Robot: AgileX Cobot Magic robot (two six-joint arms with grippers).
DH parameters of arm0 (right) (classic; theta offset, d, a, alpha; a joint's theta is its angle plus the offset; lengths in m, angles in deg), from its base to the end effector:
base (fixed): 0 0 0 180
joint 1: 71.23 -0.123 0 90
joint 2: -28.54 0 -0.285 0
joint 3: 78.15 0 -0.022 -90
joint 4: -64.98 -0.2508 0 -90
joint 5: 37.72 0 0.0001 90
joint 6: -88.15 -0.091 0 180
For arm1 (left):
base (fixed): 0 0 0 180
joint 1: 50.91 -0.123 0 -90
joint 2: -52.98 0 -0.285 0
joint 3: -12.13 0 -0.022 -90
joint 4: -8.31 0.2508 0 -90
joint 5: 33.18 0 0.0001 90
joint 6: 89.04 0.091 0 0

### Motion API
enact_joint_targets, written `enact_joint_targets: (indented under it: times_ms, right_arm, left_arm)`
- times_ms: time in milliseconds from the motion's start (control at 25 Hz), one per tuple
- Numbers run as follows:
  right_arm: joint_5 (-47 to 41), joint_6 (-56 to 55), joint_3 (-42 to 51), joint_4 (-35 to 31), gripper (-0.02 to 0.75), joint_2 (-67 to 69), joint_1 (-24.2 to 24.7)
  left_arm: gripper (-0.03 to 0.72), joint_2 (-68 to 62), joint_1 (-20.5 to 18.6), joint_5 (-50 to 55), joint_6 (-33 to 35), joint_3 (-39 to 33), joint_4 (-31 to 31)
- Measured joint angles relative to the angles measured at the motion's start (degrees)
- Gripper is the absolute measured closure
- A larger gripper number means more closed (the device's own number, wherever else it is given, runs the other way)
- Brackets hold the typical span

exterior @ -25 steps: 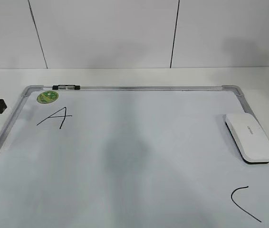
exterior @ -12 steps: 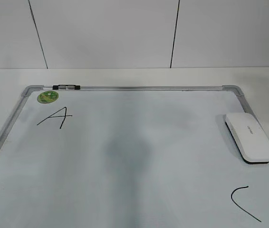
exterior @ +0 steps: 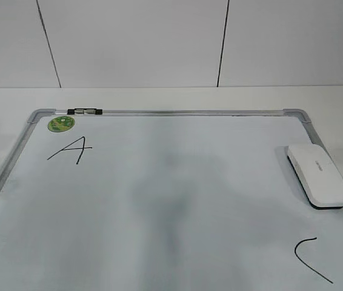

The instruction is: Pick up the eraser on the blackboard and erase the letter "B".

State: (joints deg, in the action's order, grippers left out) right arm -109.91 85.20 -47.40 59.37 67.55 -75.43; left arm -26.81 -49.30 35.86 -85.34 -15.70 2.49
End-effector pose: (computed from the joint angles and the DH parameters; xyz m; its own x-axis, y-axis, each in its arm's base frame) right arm 0.0613 0.0130 0.3385 -0.7925 0.0231 -0.6094 -0.0659 0.9902 0.1232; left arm 0.2002 -0.0143 0.2581 -0.9965 0.0560 -0.0626 0.0617 0.9938 -0.0928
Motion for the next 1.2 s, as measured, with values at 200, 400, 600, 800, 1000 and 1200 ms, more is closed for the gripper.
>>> enact_joint_targets:
  times_ms: [200, 400, 600, 800, 1000, 1200]
  right_arm:
    - [-0.04, 0.0, 6.1, 2.85, 0.148, -9.17, 0.0]
    - [0.46, 0.0, 10.84, 4.94, 0.148, -19.4, 0.0]
    - [2.13, 0.0, 14.75, 7.3, 0.149, -27.13, 0.0]
    - [3.93, 0.0, 16.47, 8.05, 0.151, -31.27, 0.0]
    - [5.23, 0.0, 16.55, 8.45, 0.151, -31.85, 0.0]
    - [5.64, 0.1, 17.38, 8.54, 0.152, -31.98, 0.0]
  left_arm:
    - [0.453, 14.57, 0.0, -1.86, 0.0, -6.17, 0.0]
    - [0.453, 29.54, 0.0, -4.05, 0.0, -11.83, 0.0]
    - [0.453, 43.05, 0.0, -3.95, 0.0, -15.71, 0.0]
    - [0.453, 54.95, 0.0, -4.09, 0.0, -18.3, 0.0]
    - [0.452, 64.84, 0.0, -5.11, 0.0, -18.8, -0.53]
    - [0.452, 71.29, 0.0, -5.21, 0.0, -19.21, -1.52]
